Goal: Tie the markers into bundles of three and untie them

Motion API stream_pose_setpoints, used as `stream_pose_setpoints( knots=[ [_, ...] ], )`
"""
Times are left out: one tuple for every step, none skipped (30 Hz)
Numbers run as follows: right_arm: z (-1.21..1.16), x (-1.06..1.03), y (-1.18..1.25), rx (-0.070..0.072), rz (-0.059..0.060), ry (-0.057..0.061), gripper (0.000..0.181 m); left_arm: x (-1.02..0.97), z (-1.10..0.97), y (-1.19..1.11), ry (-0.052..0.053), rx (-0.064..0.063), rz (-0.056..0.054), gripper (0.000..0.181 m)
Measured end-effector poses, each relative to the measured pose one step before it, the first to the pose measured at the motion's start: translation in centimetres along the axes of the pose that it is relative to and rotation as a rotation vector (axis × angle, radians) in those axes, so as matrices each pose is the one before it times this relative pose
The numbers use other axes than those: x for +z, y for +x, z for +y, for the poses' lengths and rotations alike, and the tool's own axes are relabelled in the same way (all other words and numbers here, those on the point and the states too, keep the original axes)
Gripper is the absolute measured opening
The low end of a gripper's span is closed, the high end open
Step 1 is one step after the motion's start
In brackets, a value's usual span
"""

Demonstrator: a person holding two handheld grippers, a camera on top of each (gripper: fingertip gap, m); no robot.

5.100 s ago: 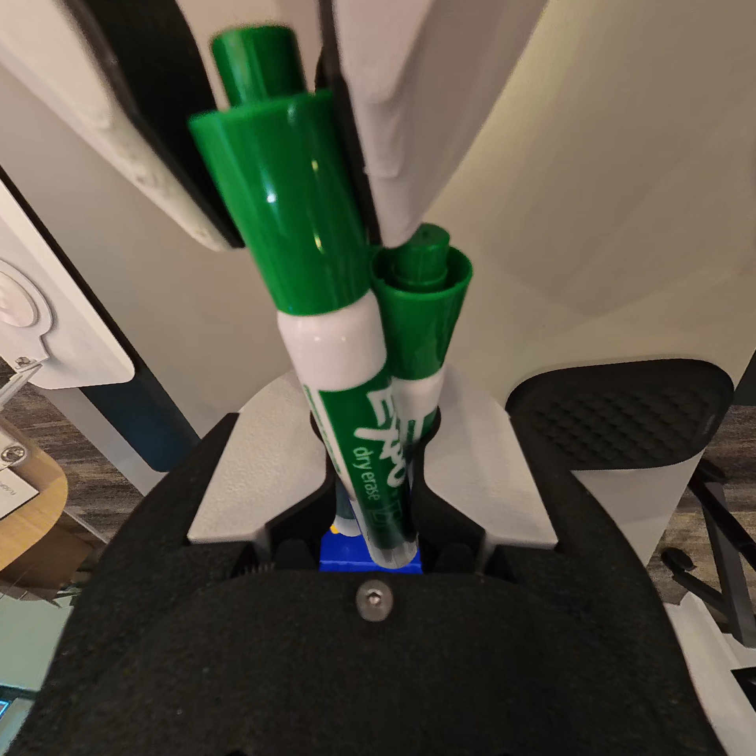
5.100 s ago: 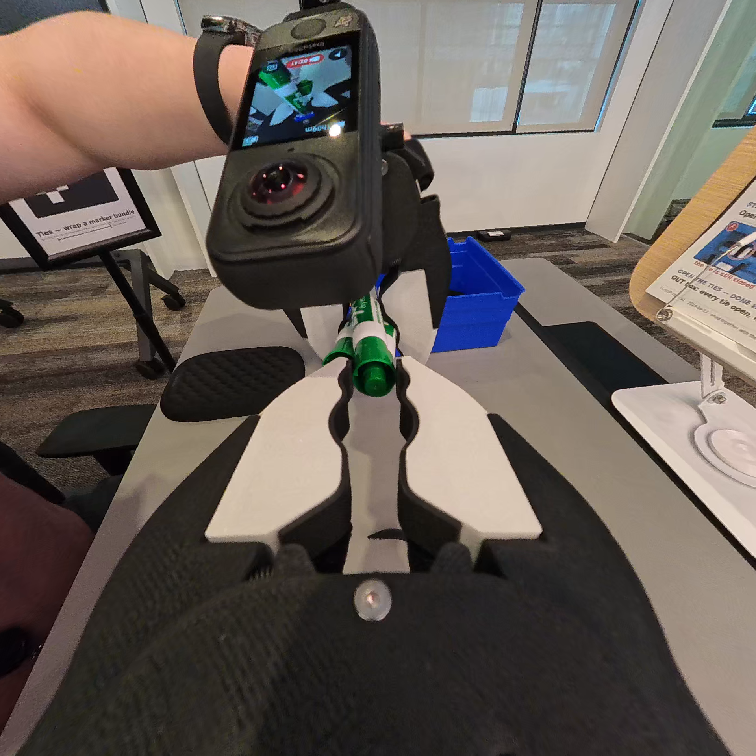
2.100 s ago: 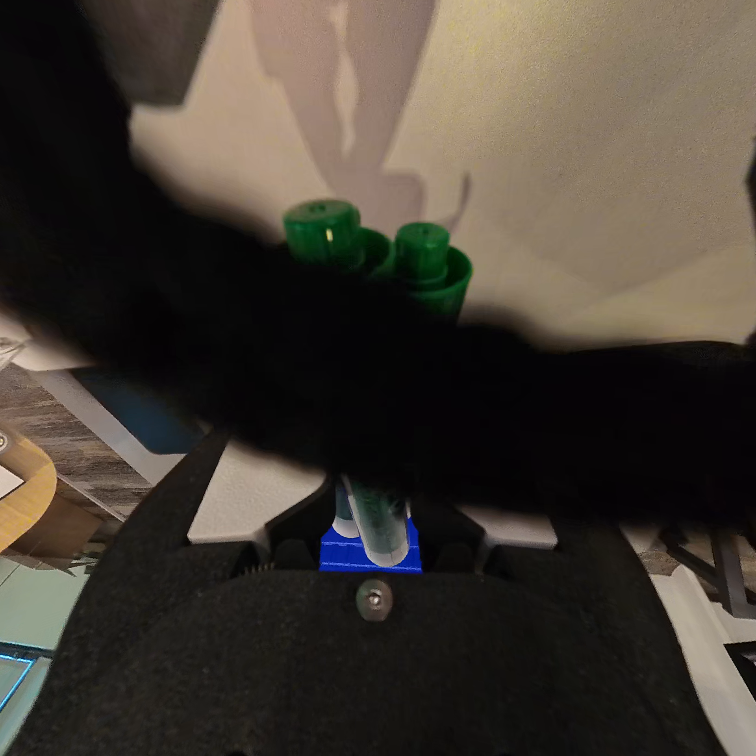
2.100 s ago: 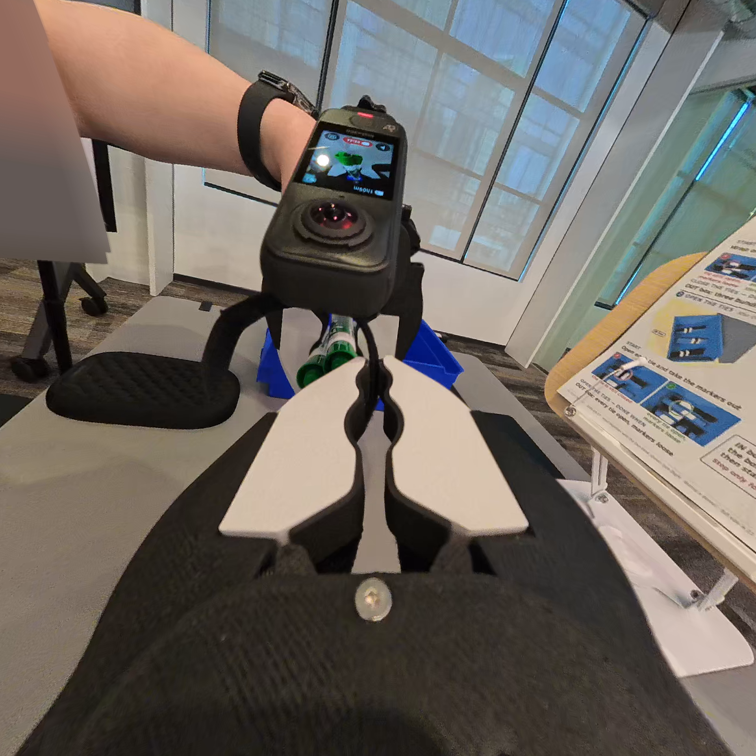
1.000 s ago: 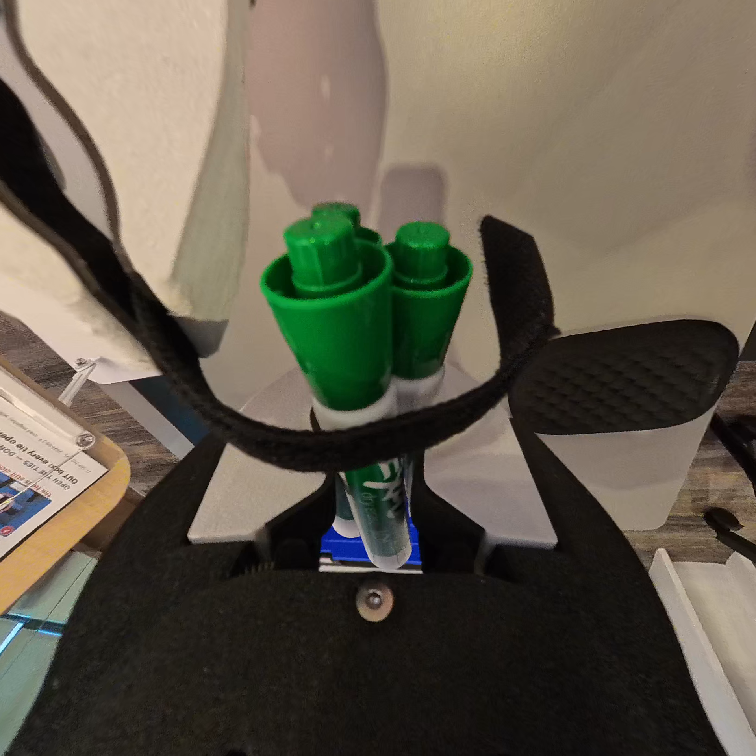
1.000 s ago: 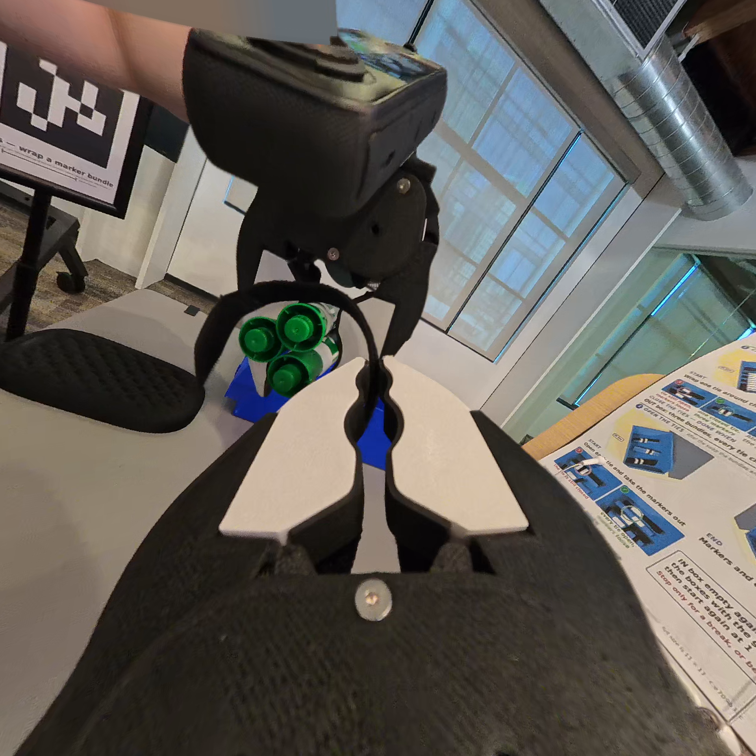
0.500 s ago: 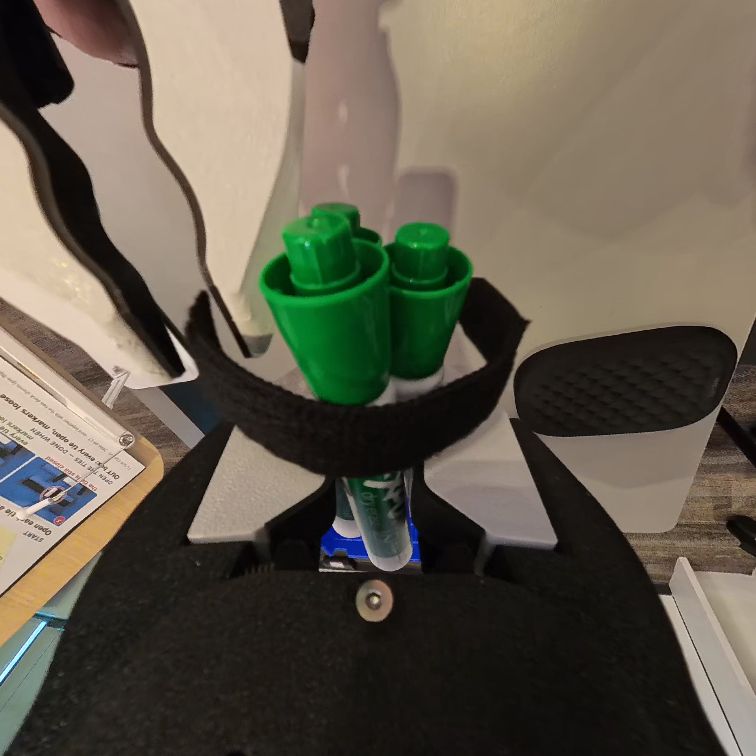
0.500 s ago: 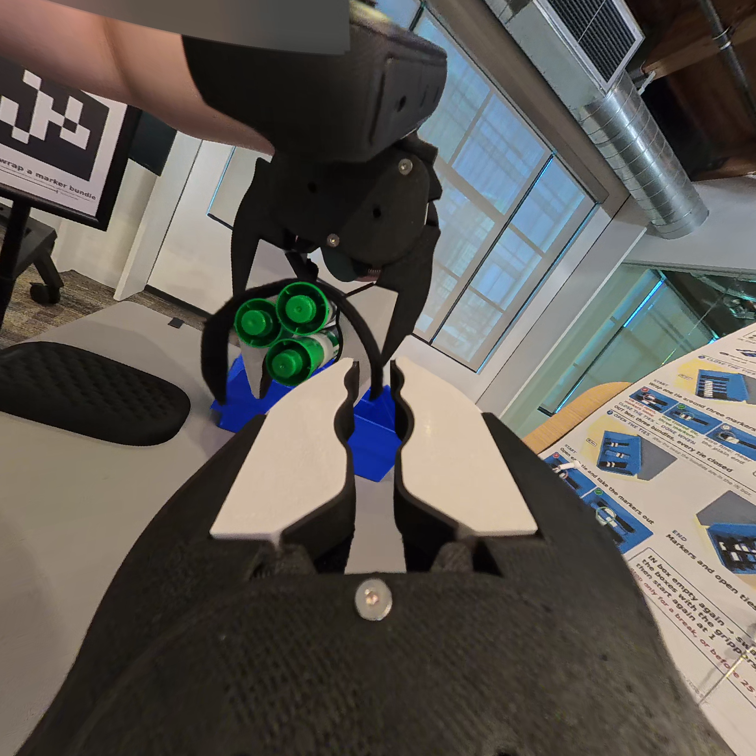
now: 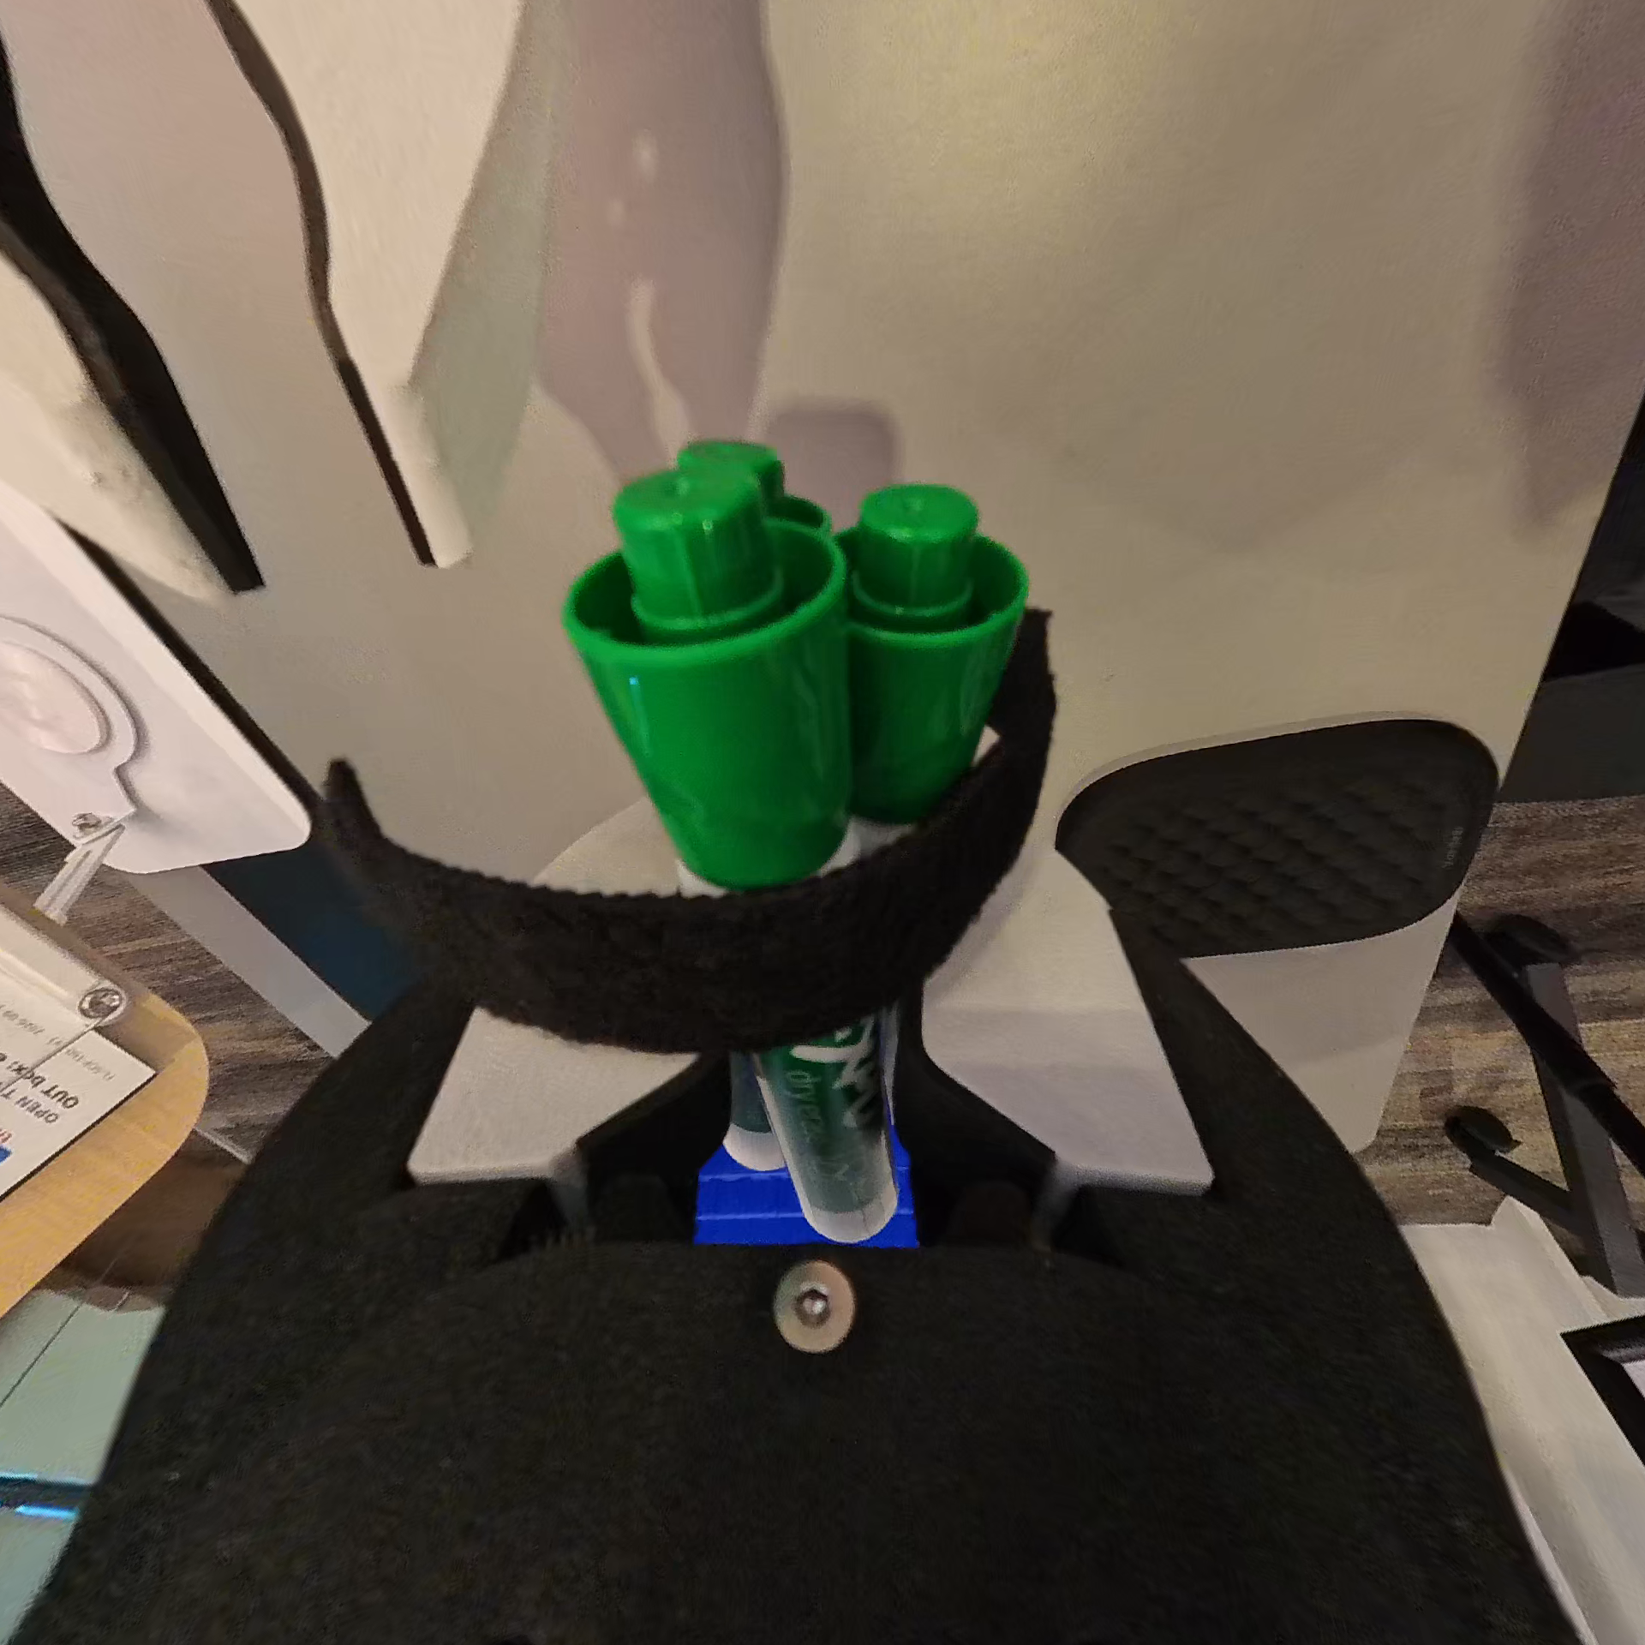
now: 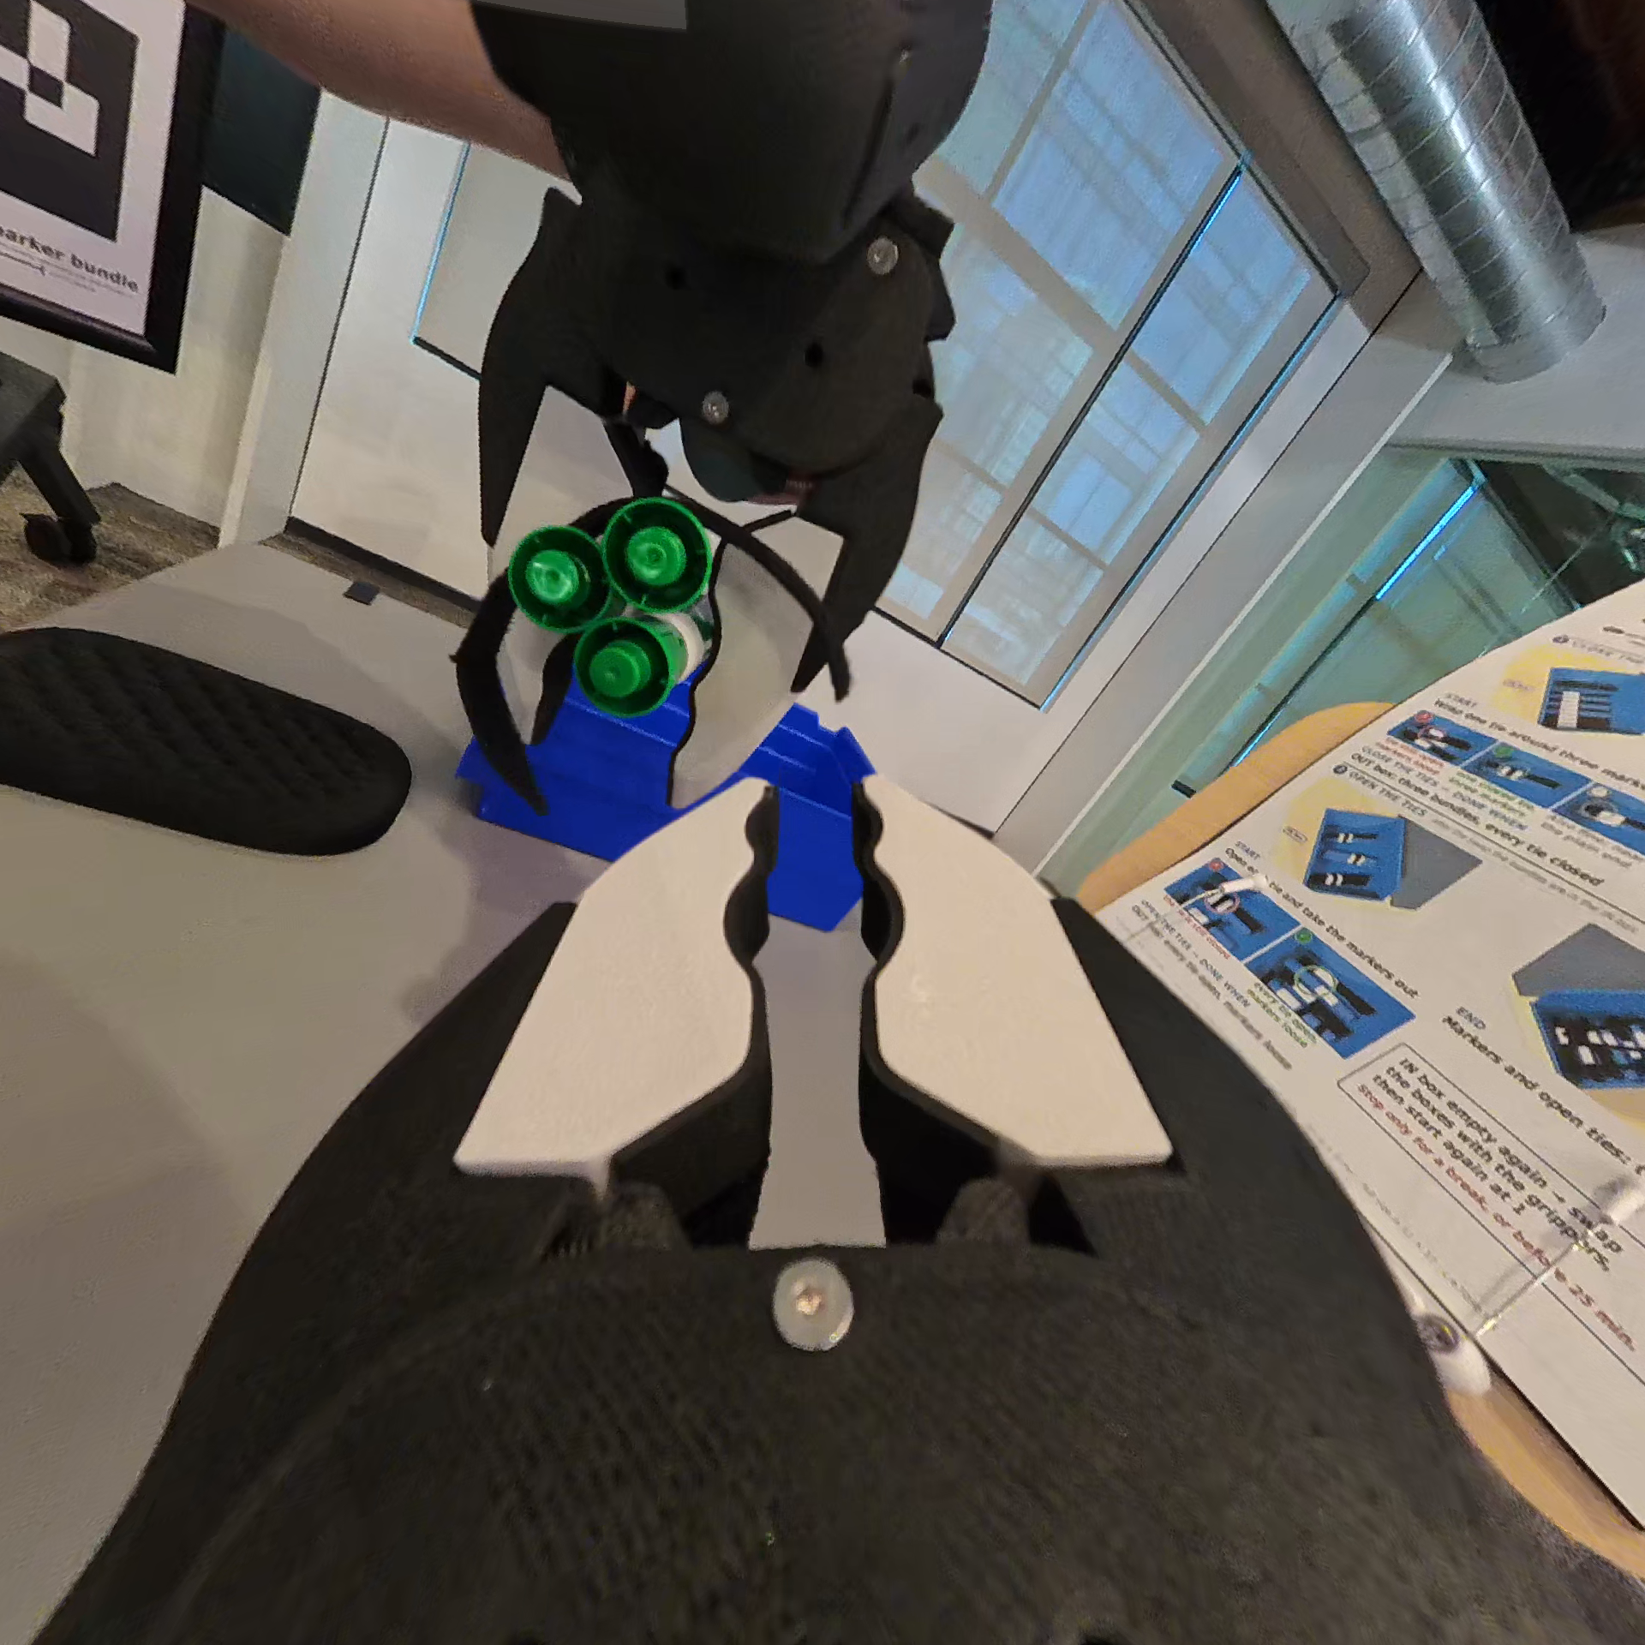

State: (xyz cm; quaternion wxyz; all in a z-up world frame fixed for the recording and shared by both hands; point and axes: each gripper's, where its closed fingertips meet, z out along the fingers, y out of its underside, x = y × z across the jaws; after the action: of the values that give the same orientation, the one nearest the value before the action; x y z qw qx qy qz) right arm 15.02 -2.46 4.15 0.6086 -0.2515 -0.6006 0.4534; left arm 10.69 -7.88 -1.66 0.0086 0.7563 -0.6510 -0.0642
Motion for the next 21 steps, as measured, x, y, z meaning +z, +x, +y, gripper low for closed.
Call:
stream_pose_setpoints(
  knots=[
    [0.226,-0.163,0.002,0.0040,-0.0011,-0.0119,0.017,0.067,0.009,0.060,0.0037,-0.0027,0.0082,0.040],
    [0.232,-0.196,0.001,0.0016,0.0014,-0.0115,0.017,0.090,0.077,-0.006,-0.0004,-0.0019,0.0036,0.040],
    [0.196,-0.191,-0.045,-0.0017,0.0017,-0.0101,0.018,0.106,0.133,-0.016,-0.0025,-0.0005,0.0031,0.040],
    [0.194,-0.172,-0.085,-0.0022,-0.0003,-0.0113,0.018,0.136,0.110,0.024,-0.0012,-0.0023,0.0066,0.040],
    [0.174,-0.158,-0.131,-0.0033,-0.0034,-0.0120,0.019,0.141,0.065,0.008,0.0020,-0.0041,0.0068,0.040],
    [0.112,-0.138,-0.188,-0.0012,-0.0068,-0.0105,0.019,0.163,0.017,0.051,0.0042,-0.0038,0.0094,0.040],
    [0.082,-0.156,-0.226,0.0063,-0.0102,-0.0092,0.019,0.193,-0.019,0.075,0.0061,-0.0041,0.0110,0.040],
    [0.056,-0.195,-0.309,0.0132,-0.0135,-0.0073,0.019,0.226,-0.015,0.114,0.0067,-0.0045,0.0124,0.040],
    [0.051,-0.260,-0.371,0.0185,-0.0133,-0.0048,0.020,0.250,0.012,0.089,0.0046,-0.0035,0.0103,0.040],
    [0.068,-0.308,-0.490,0.0238,-0.0140,-0.0021,0.021,0.250,0.115,0.036,-0.0024,-0.0001,0.0062,0.040],
    [0.057,-0.308,-0.651,0.0304,-0.0192,0.0038,0.022,0.248,0.155,0.011,-0.0055,-0.0002,0.0035,0.040],
    [0.059,-0.217,-0.729,0.0352,-0.0200,0.0097,0.023,0.218,0.071,0.044,-0.0011,-0.0005,0.0056,0.040],
    [0.081,-0.074,-0.706,0.0346,-0.0171,0.0099,0.027,0.197,-0.011,0.073,0.0034,0.0000,0.0070,0.042],
    [0.236,0.041,-0.640,0.0273,-0.0148,-0.0020,0.029,0.190,-0.017,0.045,0.0013,-0.0006,0.0058,0.041],
    [0.361,0.081,-0.501,0.0125,-0.0102,-0.0123,0.029,0.160,0.024,0.003,-0.0028,0.0027,0.0011,0.041],
    [0.290,0.088,-0.320,0.0004,-0.0038,-0.0097,0.029,0.152,0.028,0.005,-0.0014,0.0031,0.0010,0.041],
    [0.234,0.092,-0.216,-0.0005,-0.0048,-0.0082,0.029,0.120,0.036,-0.005,-0.0003,-0.0016,0.0026,0.041],
    [0.299,0.090,-0.148,0.0046,-0.0089,-0.0133,0.029,0.087,0.005,-0.028,0.0022,-0.0035,0.0012,0.041],
    [0.405,0.058,-0.049,0.0076,-0.0081,-0.0180,0.029,0.050,0.051,0.025,-0.0004,-0.0019,0.0016,0.041],
    [0.496,0.065,-0.057,0.0073,-0.0104,-0.0201,0.029,0.021,0.079,-0.005,-0.0019,0.0007,-0.0023,0.041],
    [0.641,0.076,-0.193,0.0057,-0.0178,-0.0253,0.029,0.004,0.090,0.009,-0.0017,0.0003,-0.0028,0.041]
  ],
)
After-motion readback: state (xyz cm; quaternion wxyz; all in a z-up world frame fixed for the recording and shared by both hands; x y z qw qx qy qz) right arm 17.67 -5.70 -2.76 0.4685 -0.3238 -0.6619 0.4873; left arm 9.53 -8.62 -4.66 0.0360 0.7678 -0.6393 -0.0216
